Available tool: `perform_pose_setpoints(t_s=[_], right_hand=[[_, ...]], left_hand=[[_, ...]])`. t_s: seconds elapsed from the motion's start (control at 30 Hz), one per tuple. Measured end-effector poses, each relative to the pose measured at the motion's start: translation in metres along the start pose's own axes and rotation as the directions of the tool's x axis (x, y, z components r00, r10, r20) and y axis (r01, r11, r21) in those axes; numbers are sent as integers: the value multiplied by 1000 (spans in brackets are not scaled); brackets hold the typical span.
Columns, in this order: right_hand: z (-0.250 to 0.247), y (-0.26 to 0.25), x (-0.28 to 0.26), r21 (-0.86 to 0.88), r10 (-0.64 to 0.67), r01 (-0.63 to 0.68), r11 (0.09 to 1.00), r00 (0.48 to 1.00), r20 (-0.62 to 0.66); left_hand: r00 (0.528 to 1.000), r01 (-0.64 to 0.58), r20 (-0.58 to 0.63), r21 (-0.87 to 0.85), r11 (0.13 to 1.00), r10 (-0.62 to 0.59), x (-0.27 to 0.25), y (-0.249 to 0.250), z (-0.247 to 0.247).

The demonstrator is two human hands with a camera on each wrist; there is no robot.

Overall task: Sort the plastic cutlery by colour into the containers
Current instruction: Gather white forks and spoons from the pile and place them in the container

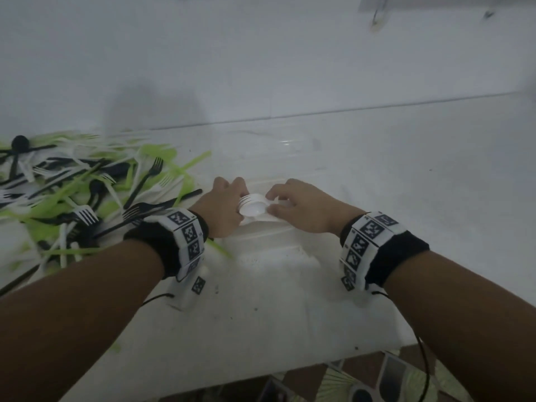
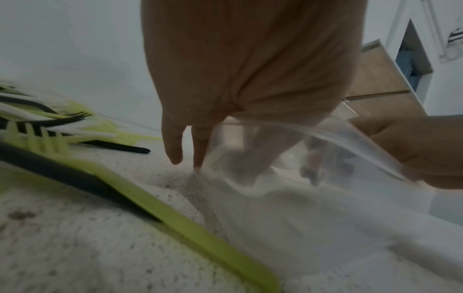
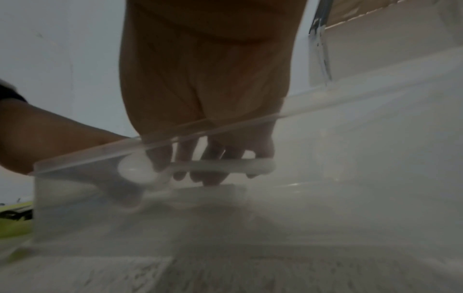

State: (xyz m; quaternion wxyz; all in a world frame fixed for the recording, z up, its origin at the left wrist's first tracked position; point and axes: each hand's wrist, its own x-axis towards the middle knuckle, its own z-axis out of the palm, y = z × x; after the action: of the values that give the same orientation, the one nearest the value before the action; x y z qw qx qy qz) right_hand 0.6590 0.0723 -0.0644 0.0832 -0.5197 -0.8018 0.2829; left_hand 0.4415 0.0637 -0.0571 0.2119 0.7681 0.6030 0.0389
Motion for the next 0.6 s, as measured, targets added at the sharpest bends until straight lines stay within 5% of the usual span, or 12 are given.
perform_pose_setpoints(t_s=[0.33, 0.6], right_hand=[[-21, 3, -6, -132, -59, 79, 988, 987, 147], [-16, -21, 2, -271, -32, 49, 961, 997, 67]], left_hand=[[1000, 25, -7, -32, 999, -26, -1, 2, 4], [1000, -5, -7, -49, 999, 5, -2, -2, 4]])
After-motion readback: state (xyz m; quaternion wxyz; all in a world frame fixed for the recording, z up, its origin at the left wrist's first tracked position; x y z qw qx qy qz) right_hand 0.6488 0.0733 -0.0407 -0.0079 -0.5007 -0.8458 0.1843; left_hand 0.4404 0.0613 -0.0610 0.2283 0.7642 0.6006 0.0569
